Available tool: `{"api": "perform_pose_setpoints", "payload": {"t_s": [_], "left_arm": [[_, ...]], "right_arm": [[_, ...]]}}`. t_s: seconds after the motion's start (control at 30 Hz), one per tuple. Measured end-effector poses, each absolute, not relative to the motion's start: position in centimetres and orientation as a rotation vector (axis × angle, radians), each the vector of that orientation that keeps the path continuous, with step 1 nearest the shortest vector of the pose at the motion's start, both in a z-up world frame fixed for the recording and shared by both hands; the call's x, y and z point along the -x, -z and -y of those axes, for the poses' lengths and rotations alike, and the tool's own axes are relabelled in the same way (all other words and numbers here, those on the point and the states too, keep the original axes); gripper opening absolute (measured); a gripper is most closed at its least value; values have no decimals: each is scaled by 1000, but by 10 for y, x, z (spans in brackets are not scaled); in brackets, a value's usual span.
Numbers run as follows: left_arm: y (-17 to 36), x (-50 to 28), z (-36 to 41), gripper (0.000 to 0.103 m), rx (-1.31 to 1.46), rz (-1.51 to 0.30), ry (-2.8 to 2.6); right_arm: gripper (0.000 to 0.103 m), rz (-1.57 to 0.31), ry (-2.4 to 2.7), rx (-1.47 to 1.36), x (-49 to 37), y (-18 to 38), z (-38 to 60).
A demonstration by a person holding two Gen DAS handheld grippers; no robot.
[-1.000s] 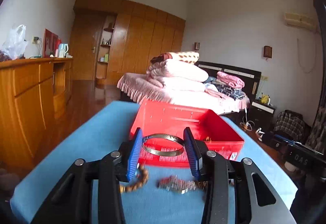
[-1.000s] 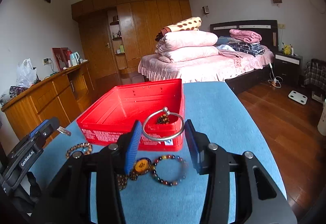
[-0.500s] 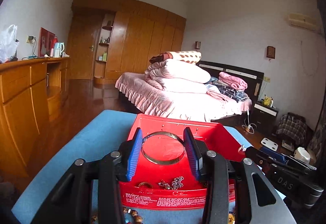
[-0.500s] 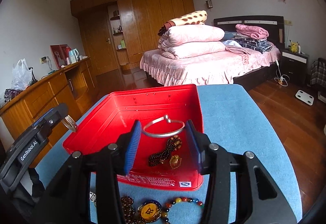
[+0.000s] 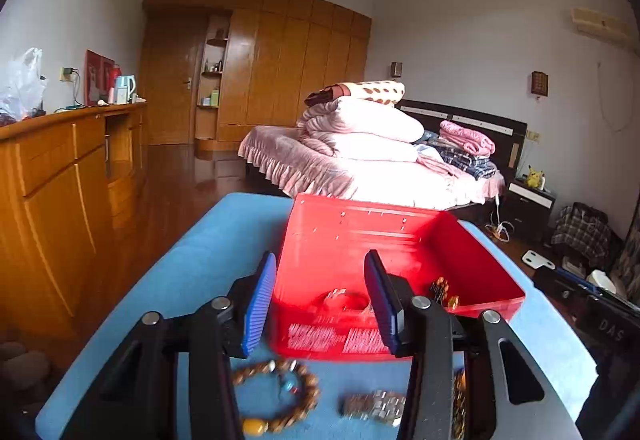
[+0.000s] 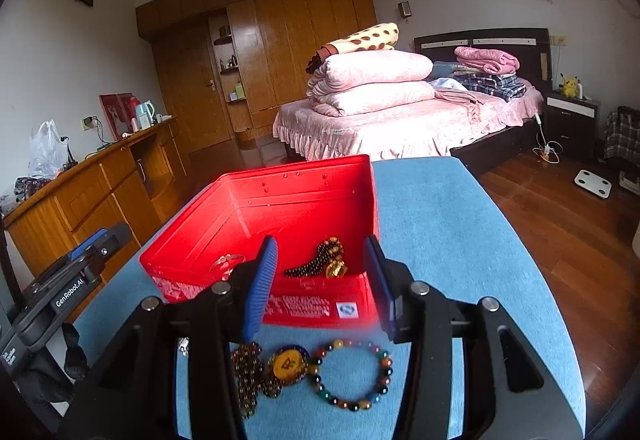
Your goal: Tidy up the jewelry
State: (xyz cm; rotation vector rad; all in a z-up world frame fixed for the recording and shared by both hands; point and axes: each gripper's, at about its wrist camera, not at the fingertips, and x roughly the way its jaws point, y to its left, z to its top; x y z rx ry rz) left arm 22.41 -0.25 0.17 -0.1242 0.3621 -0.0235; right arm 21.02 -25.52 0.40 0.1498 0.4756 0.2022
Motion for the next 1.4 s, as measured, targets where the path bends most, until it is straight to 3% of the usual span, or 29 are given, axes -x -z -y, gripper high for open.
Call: {"api": "perform_pose_setpoints", "payload": {"t_s": [0.37,0.9,1.4], "left_arm": [[42,-161,-5,50,117,-449,-13],[62,-157,-20,52,95,-523,-43],[65,-151,-45,70,106,-527,-58]], "right_arm": [[44,-570,-231,-144,-147,43,217],[39,-678,-186,-143,-163,70,176],[39,-707,-130,-136,-176,70,167]]}}
